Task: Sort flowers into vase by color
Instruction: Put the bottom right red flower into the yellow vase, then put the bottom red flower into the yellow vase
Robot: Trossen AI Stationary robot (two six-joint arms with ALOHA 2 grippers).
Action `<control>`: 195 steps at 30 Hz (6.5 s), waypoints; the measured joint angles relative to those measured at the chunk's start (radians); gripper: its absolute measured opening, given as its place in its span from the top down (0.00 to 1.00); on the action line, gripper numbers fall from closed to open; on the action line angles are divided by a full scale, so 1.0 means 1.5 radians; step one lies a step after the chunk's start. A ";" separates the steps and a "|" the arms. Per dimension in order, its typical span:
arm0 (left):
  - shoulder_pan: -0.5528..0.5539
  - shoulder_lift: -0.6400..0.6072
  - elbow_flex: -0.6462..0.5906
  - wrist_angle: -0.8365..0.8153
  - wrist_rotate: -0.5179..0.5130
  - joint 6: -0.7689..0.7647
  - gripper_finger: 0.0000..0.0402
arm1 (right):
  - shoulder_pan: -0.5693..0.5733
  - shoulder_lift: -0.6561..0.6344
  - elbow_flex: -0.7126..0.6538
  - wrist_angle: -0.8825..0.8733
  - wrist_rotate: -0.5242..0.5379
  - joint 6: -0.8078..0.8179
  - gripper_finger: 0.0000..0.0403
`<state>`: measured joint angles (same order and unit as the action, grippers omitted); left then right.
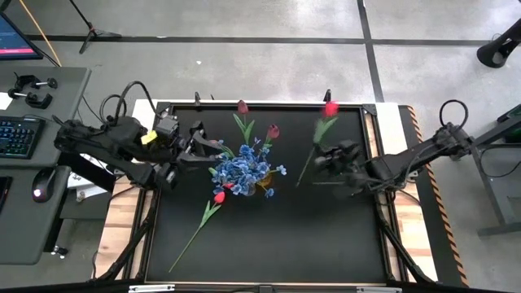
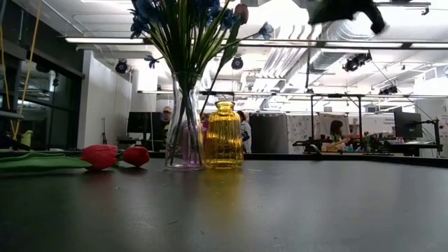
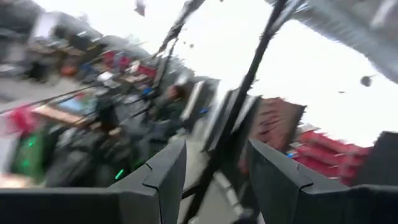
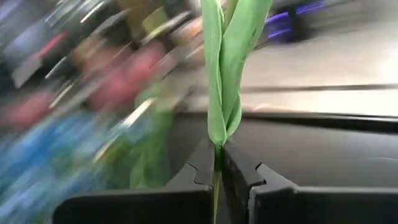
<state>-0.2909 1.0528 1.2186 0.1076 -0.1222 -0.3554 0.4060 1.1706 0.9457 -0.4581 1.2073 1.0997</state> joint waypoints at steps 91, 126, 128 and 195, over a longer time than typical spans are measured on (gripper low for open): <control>-0.042 -0.214 -0.051 -0.724 -0.030 -0.403 0.61 | -0.177 -0.118 -0.233 0.267 -0.606 -0.330 0.34; -0.283 0.146 -0.414 -0.403 0.033 -1.071 0.73 | 0.003 -0.060 -0.233 0.246 -0.548 -0.144 0.34; -0.283 0.184 -0.414 -0.402 0.033 -1.073 0.73 | 0.003 -0.060 -0.233 0.246 -0.548 -0.166 0.34; -0.260 0.338 -0.317 -0.426 0.026 -0.868 0.75 | 0.003 -0.060 -0.233 0.243 -0.438 -0.152 0.34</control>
<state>-0.6803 1.5604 0.7430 -0.5308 -0.0826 -1.6570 0.4103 1.0805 0.5961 -0.0933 0.5503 0.8724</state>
